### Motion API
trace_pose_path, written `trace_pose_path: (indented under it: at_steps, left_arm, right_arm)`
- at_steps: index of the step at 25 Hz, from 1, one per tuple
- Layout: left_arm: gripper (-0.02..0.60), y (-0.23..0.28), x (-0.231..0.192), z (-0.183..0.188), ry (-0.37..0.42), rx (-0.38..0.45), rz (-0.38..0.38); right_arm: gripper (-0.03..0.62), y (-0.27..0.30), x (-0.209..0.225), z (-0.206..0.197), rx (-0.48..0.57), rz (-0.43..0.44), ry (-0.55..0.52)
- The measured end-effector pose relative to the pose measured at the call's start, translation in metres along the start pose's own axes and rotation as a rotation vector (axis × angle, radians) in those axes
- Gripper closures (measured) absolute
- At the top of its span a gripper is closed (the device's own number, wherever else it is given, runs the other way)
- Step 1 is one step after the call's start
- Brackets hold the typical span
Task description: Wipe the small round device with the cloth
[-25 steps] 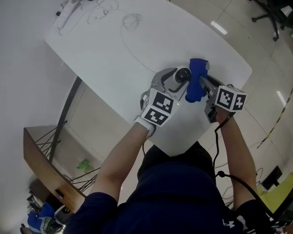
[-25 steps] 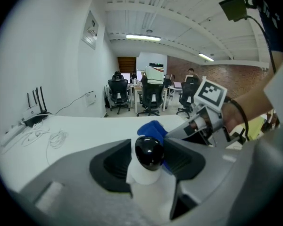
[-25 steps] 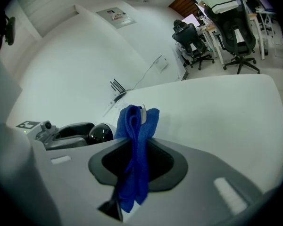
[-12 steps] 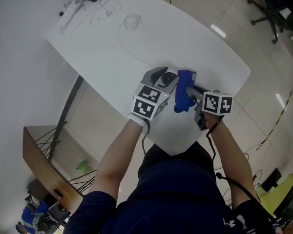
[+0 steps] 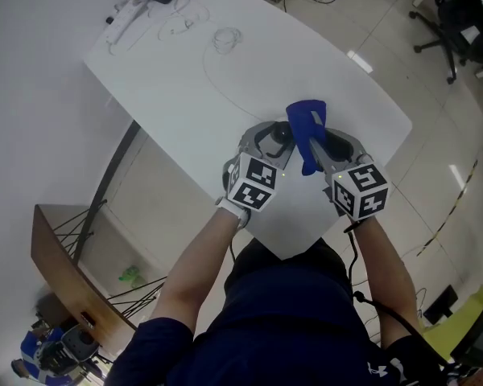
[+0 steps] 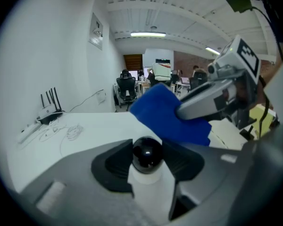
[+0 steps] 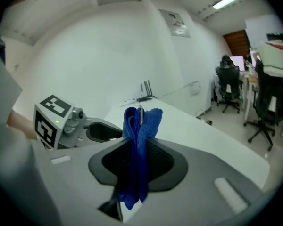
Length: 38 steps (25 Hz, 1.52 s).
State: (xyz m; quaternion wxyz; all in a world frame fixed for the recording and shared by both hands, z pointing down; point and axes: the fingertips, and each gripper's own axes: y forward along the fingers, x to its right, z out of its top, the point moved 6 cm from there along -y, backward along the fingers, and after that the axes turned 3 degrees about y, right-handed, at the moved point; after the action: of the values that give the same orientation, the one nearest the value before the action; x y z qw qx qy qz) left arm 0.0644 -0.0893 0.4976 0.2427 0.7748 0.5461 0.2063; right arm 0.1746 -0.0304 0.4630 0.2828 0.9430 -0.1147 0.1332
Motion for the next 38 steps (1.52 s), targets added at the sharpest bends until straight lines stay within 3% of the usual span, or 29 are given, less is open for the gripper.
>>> trace_pose_path:
  at_steps: [3,6,12,16,22,25,28,32,36,38]
  left_arm:
    - [0.393,-0.001,0.0,-0.001,-0.021,0.016,-0.009]
    - [0.393,-0.003,-0.001,-0.003,-0.025,0.015,-0.02]
    - [0.393,-0.003,0.0,0.0,-0.028,0.031,-0.011]
    - [0.393,-0.002,0.0,0.001,-0.036,0.04,-0.014]
    - [0.391,-0.001,0.001,0.0,-0.044,0.038,-0.013]
    - [0.39,-0.001,0.002,-0.001,-0.056,0.029,-0.008]
    - [0.39,0.0,0.002,-0.004,-0.076,0.043,-0.01]
    - [0.393,0.001,-0.003,-0.004,-0.089,0.082,-0.002]
    - [0.394,-0.002,0.003,-0.002,-0.07,0.061,0.016]
    - [0.425,-0.006,0.004,0.002,-0.041,0.066,0.057]
  right_arm:
    - [0.494,0.004,-0.017,0.01,-0.001,-0.009,-0.18]
    - [0.494,0.014,-0.013,0.007,-0.016,-0.005,-0.21]
    - [0.494,0.029,0.031,-0.005,-0.046,-0.001,0.044]
    - [0.494,0.048,0.053,-0.035,-0.163,0.038,0.212]
    - [0.494,0.073,0.068,-0.059,-0.285,0.05,0.356]
    - [0.494,0.072,0.073,-0.055,-0.297,0.048,0.374]
    - [0.494,0.057,0.063,-0.038,-0.228,0.028,0.283]
    - [0.494,0.035,0.037,-0.014,-0.142,0.019,0.045]
    - [0.494,0.012,0.003,0.009,-0.046,0.082,-0.213]
    - [0.494,0.008,-0.009,0.016,-0.033,0.125,-0.312]
